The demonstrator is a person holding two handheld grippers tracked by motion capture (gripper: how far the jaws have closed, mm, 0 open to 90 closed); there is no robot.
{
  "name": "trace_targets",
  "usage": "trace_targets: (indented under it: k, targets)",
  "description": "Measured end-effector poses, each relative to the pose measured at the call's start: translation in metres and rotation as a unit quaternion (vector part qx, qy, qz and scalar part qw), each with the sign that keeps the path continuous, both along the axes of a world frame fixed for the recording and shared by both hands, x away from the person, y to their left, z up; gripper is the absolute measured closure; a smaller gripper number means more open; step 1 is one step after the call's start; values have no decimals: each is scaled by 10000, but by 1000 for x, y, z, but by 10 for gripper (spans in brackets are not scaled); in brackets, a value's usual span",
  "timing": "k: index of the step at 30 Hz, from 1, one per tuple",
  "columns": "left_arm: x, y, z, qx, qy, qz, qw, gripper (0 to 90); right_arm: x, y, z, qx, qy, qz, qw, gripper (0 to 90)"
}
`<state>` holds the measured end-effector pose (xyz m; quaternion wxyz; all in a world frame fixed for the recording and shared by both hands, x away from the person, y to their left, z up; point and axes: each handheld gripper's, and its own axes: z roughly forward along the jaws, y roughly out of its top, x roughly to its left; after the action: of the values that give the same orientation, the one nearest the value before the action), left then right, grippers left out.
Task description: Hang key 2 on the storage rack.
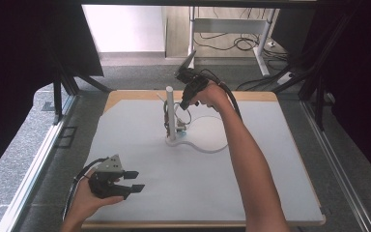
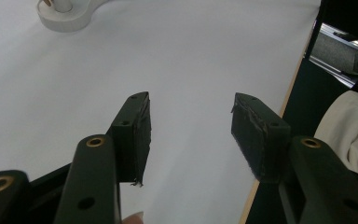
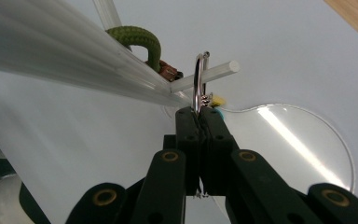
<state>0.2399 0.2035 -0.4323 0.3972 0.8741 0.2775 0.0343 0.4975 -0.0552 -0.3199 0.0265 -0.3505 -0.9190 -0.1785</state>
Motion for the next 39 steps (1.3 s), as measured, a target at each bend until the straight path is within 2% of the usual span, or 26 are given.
trace_targets:
  k: [12,19,26,39]
  targets:
    - [0,0,-1,13,1,22,10000,480,-3,3,-16,-8,124,18,9999,866]
    - [0,-1,-1,39,11,14,10000,479,-4,0,-20,115,171,74,9998,837]
    - [1,-2,-2,82,20,-29,10000,479,-6,-6,-16,217,186,-1,9996,813]
    - [1,-5,-3,63,37,-3,10000,480,-19,-29,-11,414,30,-4,9991,664]
